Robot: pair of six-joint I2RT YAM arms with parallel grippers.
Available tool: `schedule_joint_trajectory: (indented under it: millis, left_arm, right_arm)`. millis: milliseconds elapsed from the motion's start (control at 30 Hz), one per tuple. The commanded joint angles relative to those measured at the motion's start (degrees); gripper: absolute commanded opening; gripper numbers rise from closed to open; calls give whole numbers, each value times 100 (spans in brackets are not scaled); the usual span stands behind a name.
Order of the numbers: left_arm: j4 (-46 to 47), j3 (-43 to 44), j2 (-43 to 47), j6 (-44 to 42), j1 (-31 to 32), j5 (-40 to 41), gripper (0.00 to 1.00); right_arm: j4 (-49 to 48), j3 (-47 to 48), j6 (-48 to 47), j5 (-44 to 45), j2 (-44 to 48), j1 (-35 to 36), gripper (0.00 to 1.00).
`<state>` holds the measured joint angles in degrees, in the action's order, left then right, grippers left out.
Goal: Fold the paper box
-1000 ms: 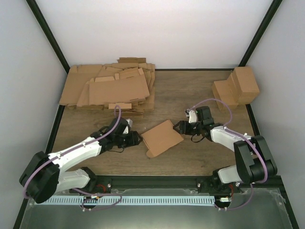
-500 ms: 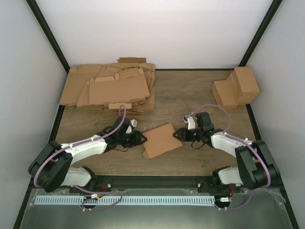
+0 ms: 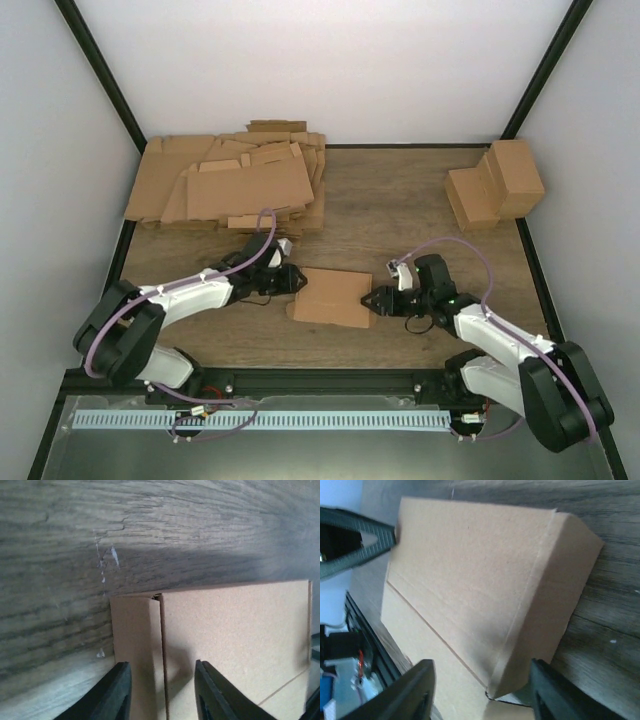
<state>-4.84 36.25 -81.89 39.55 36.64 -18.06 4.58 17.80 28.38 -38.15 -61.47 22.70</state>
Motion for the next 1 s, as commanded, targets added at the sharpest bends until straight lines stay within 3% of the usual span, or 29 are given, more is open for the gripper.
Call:
schedule_joint_trajectory:
  millis: [0, 100, 267, 467, 567, 967]
  left_arm:
    - [-327, 300, -21, -699, -61, 186, 43]
    - [-487, 393, 169, -977, -61, 349, 58]
    - [-554, 378, 426, -1031, -61, 496, 71]
    - [-441, 272, 667, -1026, -30, 371, 90]
    - [-615, 385, 780, -1138, -18, 302, 94]
    - [-784, 653, 1230, -1378, 115, -409, 98]
  right_arm:
    - [306, 35, 201, 308, 349, 61, 59]
    - [383, 139, 192, 596, 469, 65, 68]
    - [516, 631, -133, 1100, 421, 57, 78]
    - [206, 1286, -417, 1059, -360, 50, 88]
    - [-185, 1391, -418, 942, -665, 53, 99]
    - [-325, 1859, -1335, 988, -1537, -138, 100]
